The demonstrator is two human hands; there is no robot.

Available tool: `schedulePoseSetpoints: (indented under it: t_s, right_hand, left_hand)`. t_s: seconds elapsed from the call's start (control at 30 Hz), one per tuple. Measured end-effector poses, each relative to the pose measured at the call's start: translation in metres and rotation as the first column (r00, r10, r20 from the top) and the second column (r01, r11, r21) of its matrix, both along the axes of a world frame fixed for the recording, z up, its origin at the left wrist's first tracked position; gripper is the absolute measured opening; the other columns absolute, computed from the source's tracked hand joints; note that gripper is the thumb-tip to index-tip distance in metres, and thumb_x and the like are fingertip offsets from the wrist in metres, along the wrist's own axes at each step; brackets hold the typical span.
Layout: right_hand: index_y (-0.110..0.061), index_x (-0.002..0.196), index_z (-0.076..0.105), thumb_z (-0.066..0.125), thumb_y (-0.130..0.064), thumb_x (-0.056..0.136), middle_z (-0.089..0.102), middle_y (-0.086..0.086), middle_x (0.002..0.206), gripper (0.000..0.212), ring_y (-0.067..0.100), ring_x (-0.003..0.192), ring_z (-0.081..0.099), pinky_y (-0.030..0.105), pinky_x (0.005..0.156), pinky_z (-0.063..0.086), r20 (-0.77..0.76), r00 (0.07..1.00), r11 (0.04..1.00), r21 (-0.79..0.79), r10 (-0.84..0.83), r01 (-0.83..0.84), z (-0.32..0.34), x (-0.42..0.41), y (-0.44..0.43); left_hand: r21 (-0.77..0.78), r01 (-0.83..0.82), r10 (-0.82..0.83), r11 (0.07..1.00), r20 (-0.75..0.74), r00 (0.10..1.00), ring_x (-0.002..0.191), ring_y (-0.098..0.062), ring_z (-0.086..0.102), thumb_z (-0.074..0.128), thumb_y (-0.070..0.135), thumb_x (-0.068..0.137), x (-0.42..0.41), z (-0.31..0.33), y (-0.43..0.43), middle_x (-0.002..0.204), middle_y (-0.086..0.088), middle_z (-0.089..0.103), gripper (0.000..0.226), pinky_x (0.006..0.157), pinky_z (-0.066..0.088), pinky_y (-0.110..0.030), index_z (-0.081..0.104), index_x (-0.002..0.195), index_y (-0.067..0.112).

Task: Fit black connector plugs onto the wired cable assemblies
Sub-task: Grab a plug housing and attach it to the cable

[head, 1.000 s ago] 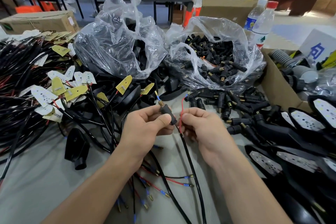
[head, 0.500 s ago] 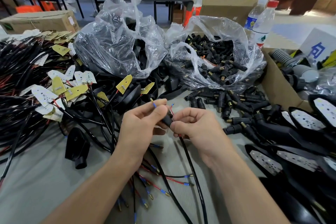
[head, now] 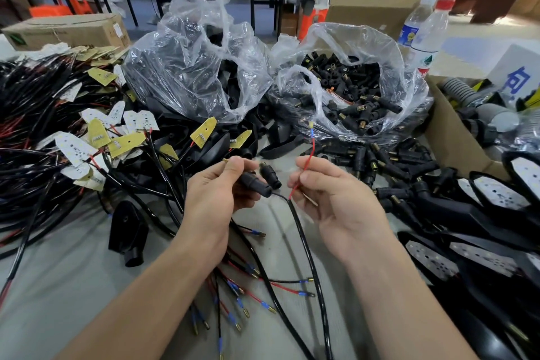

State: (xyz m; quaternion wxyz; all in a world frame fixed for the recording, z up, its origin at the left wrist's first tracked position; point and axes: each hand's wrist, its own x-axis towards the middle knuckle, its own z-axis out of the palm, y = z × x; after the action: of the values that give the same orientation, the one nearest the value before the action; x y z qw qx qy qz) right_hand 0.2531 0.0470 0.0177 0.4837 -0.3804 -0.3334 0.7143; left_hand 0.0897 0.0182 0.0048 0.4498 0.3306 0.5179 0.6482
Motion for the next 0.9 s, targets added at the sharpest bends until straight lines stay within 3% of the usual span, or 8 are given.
schedulePoseSetpoints:
  t_s: [0.1, 0.17, 0.37, 0.47, 0.63, 0.7, 0.8, 0.9]
  right_hand:
    - [-0.02, 0.067, 0.075, 0.068, -0.025, 0.081, 0.069, 0.004, 0.074, 0.016, 0.015, 0.075, 0.067, 0.033, 0.09, 0.054, -0.032, 0.994, 0.994, 0.023, 0.107, -0.106, 0.004, 0.002, -0.001]
    - [-0.019, 0.061, 0.07, 0.069, -0.036, 0.073, 0.064, 0.004, 0.071, 0.02, 0.018, 0.077, 0.065, 0.031, 0.085, 0.058, -0.008, 0.99, 0.988, 0.057, 0.144, -0.143, 0.005, 0.003, -0.003]
    - [-0.016, 0.058, 0.063, 0.067, -0.021, 0.079, 0.073, 0.006, 0.09, 0.022, 0.009, 0.09, 0.067, 0.028, 0.09, 0.048, 0.366, 0.9, 0.899, 0.271, 0.236, -0.345, 0.004, 0.008, -0.008]
    - [-0.016, 0.056, 0.065, 0.069, -0.018, 0.074, 0.074, -0.004, 0.086, 0.019, 0.021, 0.09, 0.059, 0.039, 0.082, 0.041, 0.507, 0.821, 0.845, 0.289, 0.263, -0.449, 0.006, 0.007, -0.012]
    - [0.001, 0.057, 0.053, 0.064, -0.011, 0.073, 0.072, 0.002, 0.088, 0.023, 0.028, 0.088, 0.045, 0.044, 0.078, 0.027, 0.531, 0.761, 0.797, 0.235, 0.374, -0.556, 0.005, 0.005, -0.015]
    - [0.008, 0.06, 0.045, 0.062, -0.012, 0.074, 0.069, 0.017, 0.089, 0.03, 0.026, 0.087, 0.044, 0.044, 0.075, 0.026, 0.566, 0.737, 0.788, 0.228, 0.37, -0.571, 0.007, 0.003, -0.016]
    - [0.008, 0.06, 0.039, 0.059, -0.011, 0.078, 0.056, 0.041, 0.093, 0.033, 0.026, 0.078, 0.041, 0.052, 0.066, 0.03, 0.595, 0.724, 0.809, 0.199, 0.349, -0.554, 0.01, -0.003, -0.019]
    - [-0.005, 0.059, 0.049, 0.056, -0.009, 0.089, 0.059, 0.034, 0.089, 0.031, 0.03, 0.072, 0.041, 0.048, 0.065, 0.03, 0.582, 0.743, 0.843, 0.173, 0.33, -0.51, 0.004, -0.005, -0.016]
  left_hand:
    - [-0.007, -0.039, 0.039, 0.999, -0.015, 0.999, 0.054, -0.021, 0.066, 0.054, 0.025, 0.106, 0.0, -0.001, 0.001, 0.068, -0.012, 0.071, 0.042, 0.046, 0.049, -0.023, 0.079, 0.072, 0.025]
    - [0.003, -0.064, 0.064, 0.998, -0.046, 0.997, 0.052, -0.021, 0.065, 0.055, 0.024, 0.105, 0.002, -0.002, 0.001, 0.065, -0.013, 0.07, 0.041, 0.044, 0.047, -0.023, 0.077, 0.071, 0.025]
    - [-0.004, -0.171, 0.17, 0.985, -0.108, 0.98, 0.044, -0.016, 0.057, 0.054, 0.025, 0.105, 0.002, -0.003, 0.001, 0.053, -0.007, 0.064, 0.044, 0.039, 0.041, -0.024, 0.076, 0.068, 0.03]
    - [-0.04, -0.24, 0.232, 0.97, -0.147, 0.962, 0.042, -0.014, 0.055, 0.054, 0.027, 0.105, 0.001, -0.006, 0.004, 0.047, -0.002, 0.059, 0.043, 0.038, 0.042, -0.023, 0.075, 0.067, 0.032]
    - [-0.059, -0.278, 0.256, 0.959, -0.245, 0.935, 0.046, -0.018, 0.049, 0.055, 0.033, 0.096, 0.001, -0.011, 0.006, 0.045, 0.002, 0.052, 0.033, 0.052, 0.044, -0.034, 0.074, 0.07, 0.031]
    - [-0.054, -0.283, 0.257, 0.958, -0.281, 0.925, 0.052, -0.022, 0.046, 0.053, 0.038, 0.092, 0.001, -0.011, 0.006, 0.053, -0.009, 0.052, 0.03, 0.057, 0.043, -0.039, 0.075, 0.073, 0.032]
    - [-0.03, -0.306, 0.278, 0.951, -0.34, 0.898, 0.05, -0.021, 0.043, 0.052, 0.042, 0.09, 0.002, -0.012, 0.004, 0.056, -0.011, 0.051, 0.029, 0.054, 0.041, -0.036, 0.075, 0.075, 0.035]
    - [-0.03, -0.323, 0.289, 0.946, -0.373, 0.882, 0.051, -0.019, 0.045, 0.05, 0.045, 0.088, 0.001, -0.011, 0.004, 0.053, -0.004, 0.046, 0.029, 0.055, 0.051, -0.046, 0.074, 0.074, 0.037]
